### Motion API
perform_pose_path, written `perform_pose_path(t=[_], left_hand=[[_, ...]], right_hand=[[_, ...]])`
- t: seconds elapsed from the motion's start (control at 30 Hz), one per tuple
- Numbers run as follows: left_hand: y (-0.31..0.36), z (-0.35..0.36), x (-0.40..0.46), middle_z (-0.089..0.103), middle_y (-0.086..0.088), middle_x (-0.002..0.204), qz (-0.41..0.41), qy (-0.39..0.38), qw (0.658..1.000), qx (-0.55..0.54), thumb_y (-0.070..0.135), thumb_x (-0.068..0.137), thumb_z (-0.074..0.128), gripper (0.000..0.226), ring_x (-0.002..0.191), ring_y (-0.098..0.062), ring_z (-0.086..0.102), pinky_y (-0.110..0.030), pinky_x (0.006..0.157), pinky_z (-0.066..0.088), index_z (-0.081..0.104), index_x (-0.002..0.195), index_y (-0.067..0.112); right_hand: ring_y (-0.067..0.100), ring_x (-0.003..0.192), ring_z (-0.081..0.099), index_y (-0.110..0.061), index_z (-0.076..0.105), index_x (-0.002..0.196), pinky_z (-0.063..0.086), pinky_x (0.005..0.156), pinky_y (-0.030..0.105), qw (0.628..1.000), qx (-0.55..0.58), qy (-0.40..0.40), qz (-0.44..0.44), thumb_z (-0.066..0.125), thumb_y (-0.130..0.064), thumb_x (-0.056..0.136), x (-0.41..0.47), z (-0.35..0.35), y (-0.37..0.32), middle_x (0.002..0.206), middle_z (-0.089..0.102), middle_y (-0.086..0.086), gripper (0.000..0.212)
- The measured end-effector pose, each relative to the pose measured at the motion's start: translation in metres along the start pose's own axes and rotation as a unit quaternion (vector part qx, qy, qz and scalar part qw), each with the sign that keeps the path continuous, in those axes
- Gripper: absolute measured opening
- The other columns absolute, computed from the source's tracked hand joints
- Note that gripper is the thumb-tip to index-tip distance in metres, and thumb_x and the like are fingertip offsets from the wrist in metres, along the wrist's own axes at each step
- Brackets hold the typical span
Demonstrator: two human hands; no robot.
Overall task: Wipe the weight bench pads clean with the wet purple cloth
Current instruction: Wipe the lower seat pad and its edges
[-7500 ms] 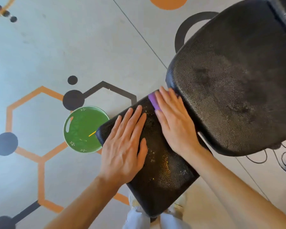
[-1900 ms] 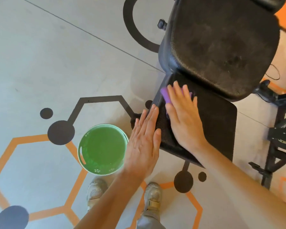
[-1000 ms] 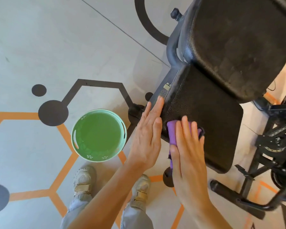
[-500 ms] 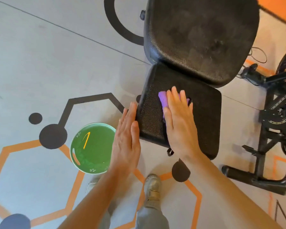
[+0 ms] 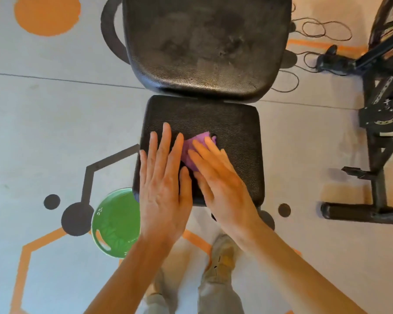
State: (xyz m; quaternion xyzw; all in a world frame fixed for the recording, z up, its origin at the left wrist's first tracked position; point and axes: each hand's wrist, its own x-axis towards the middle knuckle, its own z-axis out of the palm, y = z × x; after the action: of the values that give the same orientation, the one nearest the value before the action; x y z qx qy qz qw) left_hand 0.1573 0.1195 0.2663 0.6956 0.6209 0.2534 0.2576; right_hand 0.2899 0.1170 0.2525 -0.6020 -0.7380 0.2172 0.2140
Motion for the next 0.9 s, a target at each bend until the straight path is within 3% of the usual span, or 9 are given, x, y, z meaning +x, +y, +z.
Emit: perform_pose_path(t=[0.1, 0.2, 0.33, 0.5, 0.67, 0.73, 0.8, 0.9], left_hand=[[0.016, 0.009, 0.006, 0.015, 0.000, 0.166, 0.000, -0.017, 1.000, 0.006, 0.020, 0.102, 0.038, 0.052, 0.155, -0.015, 0.001, -0.036, 0.126, -0.001, 0.032, 0.153, 0.016], [0.029, 0.018, 0.012, 0.013, 0.002, 0.166, 0.004, -0.027, 1.000, 0.015, 0.020, 0.103, 0.037, 0.052, 0.154, -0.013, -0.001, -0.029, 0.125, -0.004, 0.029, 0.154, 0.018], [0.051, 0.037, 0.022, 0.007, 0.006, 0.167, 0.024, -0.074, 0.996, 0.054, 0.025, 0.103, 0.033, 0.054, 0.154, -0.011, -0.005, -0.027, 0.123, -0.007, 0.023, 0.156, 0.021], [0.066, 0.065, 0.034, 0.007, 0.011, 0.165, 0.053, -0.146, 0.981, 0.114, 0.033, 0.103, 0.028, 0.054, 0.154, -0.010, -0.005, -0.027, 0.122, -0.009, 0.021, 0.156, 0.025], [0.064, 0.078, 0.032, 0.009, 0.013, 0.165, 0.055, -0.155, 0.969, 0.183, 0.040, 0.103, 0.022, 0.054, 0.153, -0.006, -0.001, -0.031, 0.125, -0.002, 0.022, 0.156, 0.029], [0.064, 0.078, 0.030, 0.012, 0.011, 0.165, 0.056, -0.153, 0.969, 0.185, 0.037, 0.103, 0.024, 0.052, 0.153, -0.007, 0.001, -0.031, 0.126, 0.000, 0.024, 0.155, 0.029], [0.066, 0.077, 0.030, 0.012, 0.010, 0.165, 0.063, -0.156, 0.967, 0.191, 0.039, 0.103, 0.020, 0.052, 0.154, -0.008, 0.001, -0.031, 0.126, -0.001, 0.024, 0.155, 0.032], [0.068, 0.079, 0.030, 0.010, 0.012, 0.165, 0.061, -0.152, 0.969, 0.184, 0.039, 0.103, 0.017, 0.050, 0.153, -0.007, 0.002, -0.032, 0.126, -0.001, 0.020, 0.153, 0.036]], right_hand=[[0.017, 0.146, 0.027, -0.007, 0.046, 0.141, 0.022, 0.121, 0.026, 0.999, 0.041, 0.020, 0.016, 0.044, -0.013, 0.097, -0.009, -0.007, 0.017, 0.153, 0.036, 0.003, 0.045], [0.016, 0.143, 0.032, -0.005, 0.049, 0.139, 0.026, 0.118, 0.024, 0.986, 0.117, 0.085, 0.078, 0.050, -0.010, 0.097, -0.019, -0.029, 0.028, 0.149, 0.043, 0.009, 0.043], [0.010, 0.134, 0.043, -0.006, 0.054, 0.135, 0.030, 0.108, 0.006, 0.933, 0.202, 0.219, 0.201, 0.053, -0.010, 0.096, -0.036, -0.057, 0.046, 0.141, 0.052, 0.004, 0.039], [-0.002, 0.132, 0.046, -0.031, 0.047, 0.138, 0.042, 0.105, 0.014, 0.838, 0.403, 0.226, 0.291, 0.054, -0.021, 0.098, -0.060, -0.045, 0.045, 0.143, 0.052, -0.014, 0.041], [-0.001, 0.125, 0.052, -0.029, 0.048, 0.138, 0.050, 0.097, 0.019, 0.827, 0.427, 0.225, 0.288, 0.048, -0.055, 0.092, -0.074, -0.009, 0.034, 0.140, 0.054, -0.009, 0.053], [-0.006, 0.124, 0.050, -0.043, 0.045, 0.138, 0.048, 0.097, 0.014, 0.807, 0.477, 0.190, 0.291, 0.049, -0.059, 0.089, -0.059, -0.014, 0.044, 0.142, 0.052, -0.014, 0.052], [-0.012, 0.126, 0.045, -0.055, 0.031, 0.136, 0.043, 0.097, 0.007, 0.802, 0.511, 0.151, 0.272, 0.049, -0.059, 0.091, -0.037, -0.022, 0.058, 0.150, 0.040, -0.018, 0.049], [0.003, 0.134, 0.044, -0.059, 0.027, 0.133, 0.048, 0.104, 0.028, 0.785, 0.545, 0.162, 0.246, 0.048, -0.050, 0.093, -0.027, -0.018, 0.068, 0.152, 0.039, -0.013, 0.046]])
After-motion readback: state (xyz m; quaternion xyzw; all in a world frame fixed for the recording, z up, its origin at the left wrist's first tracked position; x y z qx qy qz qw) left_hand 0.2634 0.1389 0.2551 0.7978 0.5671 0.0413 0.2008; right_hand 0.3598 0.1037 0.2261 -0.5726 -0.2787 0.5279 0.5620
